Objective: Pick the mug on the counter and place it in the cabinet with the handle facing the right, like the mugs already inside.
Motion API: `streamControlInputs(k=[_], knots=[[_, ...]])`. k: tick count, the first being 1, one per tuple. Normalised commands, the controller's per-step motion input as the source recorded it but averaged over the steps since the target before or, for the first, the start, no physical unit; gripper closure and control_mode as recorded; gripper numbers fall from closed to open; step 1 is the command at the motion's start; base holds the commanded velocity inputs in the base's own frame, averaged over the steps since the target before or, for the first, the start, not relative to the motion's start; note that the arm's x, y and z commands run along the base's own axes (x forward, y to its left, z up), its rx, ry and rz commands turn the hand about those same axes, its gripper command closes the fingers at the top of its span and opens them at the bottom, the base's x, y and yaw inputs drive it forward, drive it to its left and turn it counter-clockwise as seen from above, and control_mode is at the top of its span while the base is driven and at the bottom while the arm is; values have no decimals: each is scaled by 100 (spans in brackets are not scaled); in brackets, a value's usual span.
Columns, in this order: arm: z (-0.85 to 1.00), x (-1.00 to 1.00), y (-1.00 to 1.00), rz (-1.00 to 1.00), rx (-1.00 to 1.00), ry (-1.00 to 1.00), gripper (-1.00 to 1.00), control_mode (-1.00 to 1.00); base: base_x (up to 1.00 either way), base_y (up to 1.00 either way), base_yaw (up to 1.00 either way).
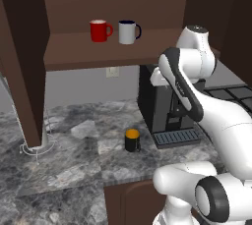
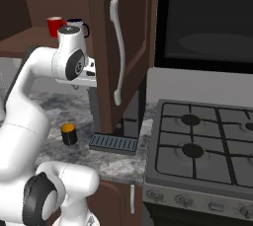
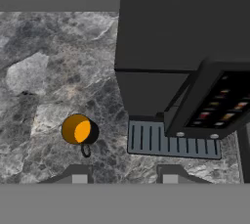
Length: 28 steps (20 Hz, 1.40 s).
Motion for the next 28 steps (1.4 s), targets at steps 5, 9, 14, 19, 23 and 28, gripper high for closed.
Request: streamControlInputs(k=[5,9,14,19,23,28], knots=[[-5,-4,14,0,0,1,-100,-100,0,0,0],[-12,-18,19,0,0,1,-100,-100,0,0,0],[-21,-25,23,0,0,-4,-100,-100,0,0,0],[-24,-27,8,0,-1,-14,-100,-100,0,0,0],[-18,-9,15,0,0,-2,-100,-100,0,0,0],[-10,-18,20,0,0,-1,-100,-100,0,0,0]])
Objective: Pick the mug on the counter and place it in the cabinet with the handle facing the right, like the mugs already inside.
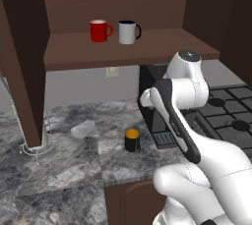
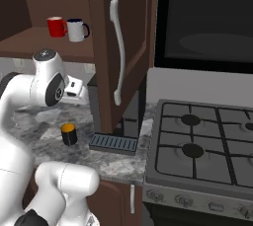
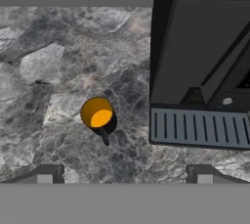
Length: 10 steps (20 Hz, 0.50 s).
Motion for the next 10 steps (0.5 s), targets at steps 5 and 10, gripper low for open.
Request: streamControlInputs(k=[5,10], knots=[[-5,-22,12,0,3,0,-100,-100,0,0,0],[-11,-15,3,0,6,0,-100,-100,0,0,0]])
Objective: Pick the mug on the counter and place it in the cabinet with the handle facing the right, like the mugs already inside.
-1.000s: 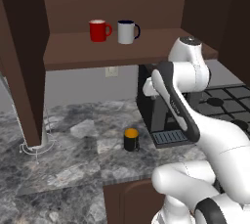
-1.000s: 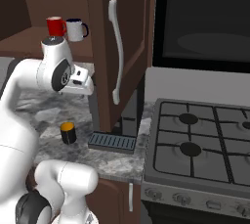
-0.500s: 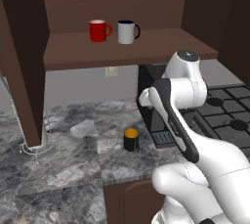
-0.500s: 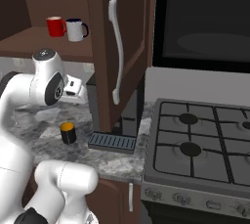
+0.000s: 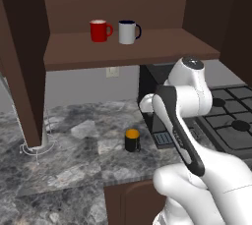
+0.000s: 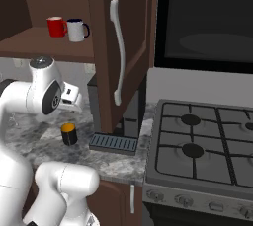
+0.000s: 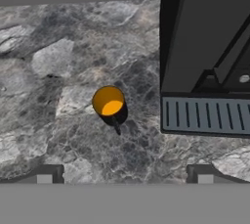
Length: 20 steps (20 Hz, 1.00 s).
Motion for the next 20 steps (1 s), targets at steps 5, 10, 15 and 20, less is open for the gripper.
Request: streamControlInputs(k=[5,10,15,20], knots=[[-8,-14,3,1,1,0,-100,-100,0,0,0],[-12,-8,3,0,0,0,-100,-100,0,0,0],[-13,0,0,0,0,0,-100,-100,0,0,0],[-11,0,3,1,-1,-1,-100,-100,0,0,0]])
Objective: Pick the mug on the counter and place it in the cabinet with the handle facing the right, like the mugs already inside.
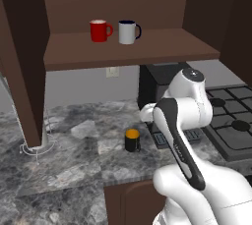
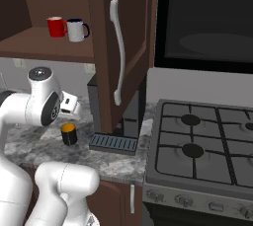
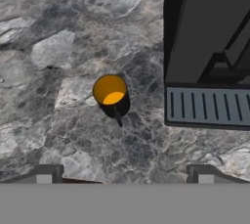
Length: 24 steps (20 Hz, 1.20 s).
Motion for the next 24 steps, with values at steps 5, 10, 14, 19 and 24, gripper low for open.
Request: streamControlInputs(k=[5,10,14,19,24], knots=[[-18,0,12,4,-1,-6,-100,-100,0,0,0],[-18,0,8,7,0,-9,-100,-100,0,0,0],[-13,0,1,3,0,-3,-100,-100,0,0,0],[-9,0,0,0,0,0,-100,-100,0,0,0],[-12,1,0,0,0,0,-100,-100,0,0,0]])
